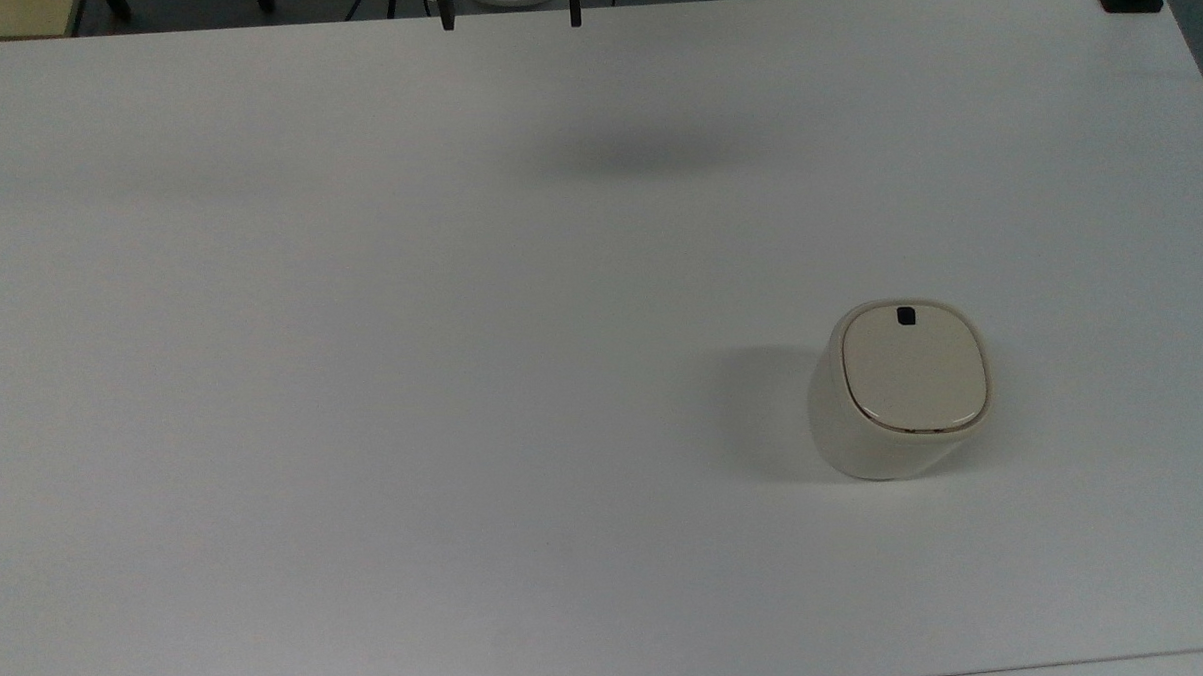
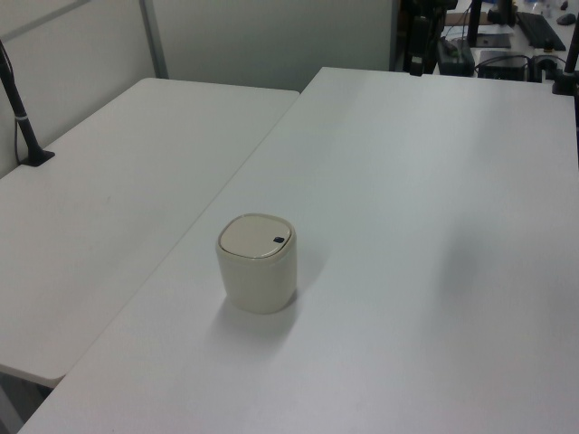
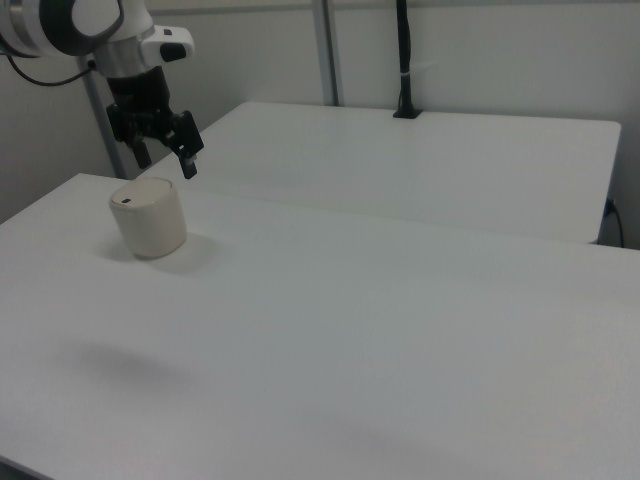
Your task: Open the trash bin
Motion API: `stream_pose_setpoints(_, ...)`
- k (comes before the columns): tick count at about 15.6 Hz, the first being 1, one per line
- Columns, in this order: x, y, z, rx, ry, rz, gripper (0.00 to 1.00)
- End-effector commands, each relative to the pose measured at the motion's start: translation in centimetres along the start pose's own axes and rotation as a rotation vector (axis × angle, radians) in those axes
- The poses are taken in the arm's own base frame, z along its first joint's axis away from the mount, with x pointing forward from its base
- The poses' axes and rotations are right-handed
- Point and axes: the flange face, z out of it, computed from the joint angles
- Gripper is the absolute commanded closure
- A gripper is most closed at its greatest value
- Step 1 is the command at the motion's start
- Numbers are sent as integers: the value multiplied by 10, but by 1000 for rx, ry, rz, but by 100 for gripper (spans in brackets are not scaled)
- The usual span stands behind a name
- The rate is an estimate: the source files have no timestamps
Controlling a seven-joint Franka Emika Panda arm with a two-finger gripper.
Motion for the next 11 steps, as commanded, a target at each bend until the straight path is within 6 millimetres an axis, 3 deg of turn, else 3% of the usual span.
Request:
stream_pose_setpoints(1,-4,-1,0,-13,-15,-43,0)
stream_pose_setpoints(8,-3,-4,9,-12,-35,-216,0)
stream_pose_setpoints(9,-2,-12,14,-10,-43,-234,4)
stream_pose_setpoints(11,3,-21,23,-10,-46,-245,25)
